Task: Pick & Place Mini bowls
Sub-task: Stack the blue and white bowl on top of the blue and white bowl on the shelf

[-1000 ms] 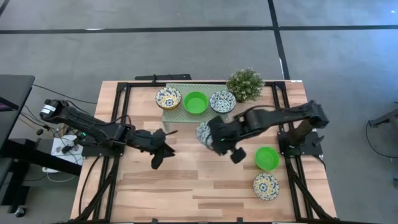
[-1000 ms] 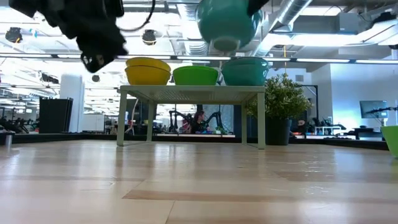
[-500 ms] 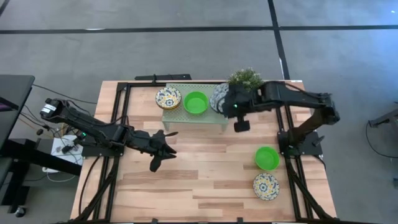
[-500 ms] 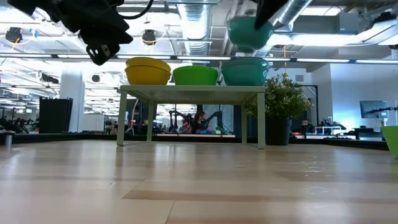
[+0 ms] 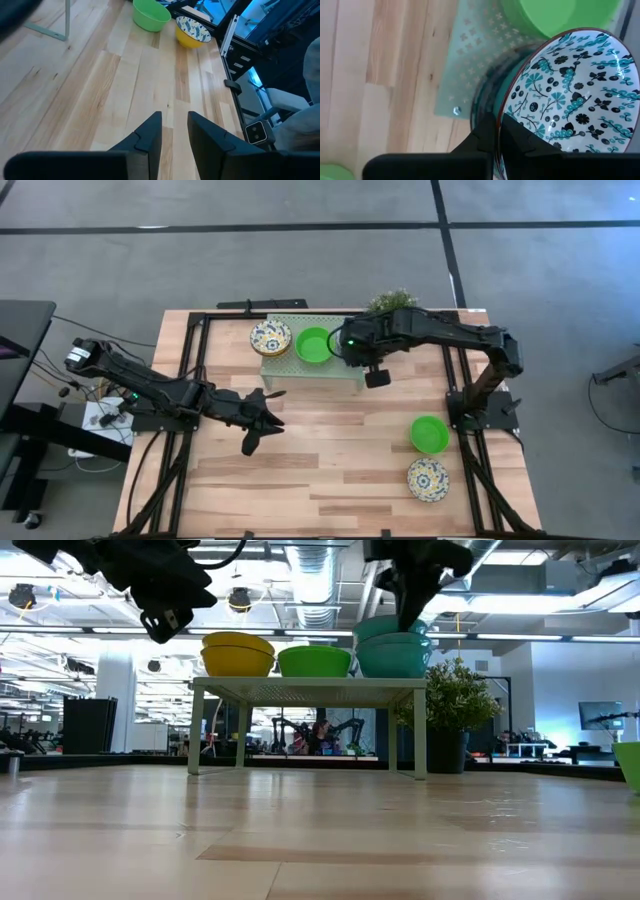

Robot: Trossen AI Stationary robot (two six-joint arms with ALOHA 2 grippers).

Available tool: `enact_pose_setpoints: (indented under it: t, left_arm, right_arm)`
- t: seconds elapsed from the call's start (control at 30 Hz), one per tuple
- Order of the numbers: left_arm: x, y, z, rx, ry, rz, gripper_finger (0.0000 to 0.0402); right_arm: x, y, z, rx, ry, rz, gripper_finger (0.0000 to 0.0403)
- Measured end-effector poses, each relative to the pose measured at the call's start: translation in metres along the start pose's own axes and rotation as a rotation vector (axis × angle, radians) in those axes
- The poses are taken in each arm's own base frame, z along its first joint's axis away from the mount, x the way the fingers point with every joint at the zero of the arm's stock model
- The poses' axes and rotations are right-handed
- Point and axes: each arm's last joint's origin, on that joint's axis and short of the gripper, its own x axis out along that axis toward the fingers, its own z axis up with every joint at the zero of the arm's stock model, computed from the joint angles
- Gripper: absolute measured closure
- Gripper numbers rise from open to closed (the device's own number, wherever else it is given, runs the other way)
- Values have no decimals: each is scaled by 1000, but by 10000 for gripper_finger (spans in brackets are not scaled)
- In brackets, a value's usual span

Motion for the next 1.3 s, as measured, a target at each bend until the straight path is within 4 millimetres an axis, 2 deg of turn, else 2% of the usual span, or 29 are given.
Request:
enact_pose_setpoints:
  t: [0.17,0.43,0.77,1.3]
  left_arm:
    - [0,0,0,0,0,0,308]
    - [0,0,1,-1,-7,-3,308]
    - [0,-1,1,-2,-13,-6,308]
    - [0,-1,2,-3,-19,-9,308]
  right_arm:
    - [4,-2,-1,18,19,10,395]
    - [6,-5,-3,103,30,9,365]
    - [5,-4,-6,109,71,-4,356]
    - [5,-6,-6,113,89,-61,303]
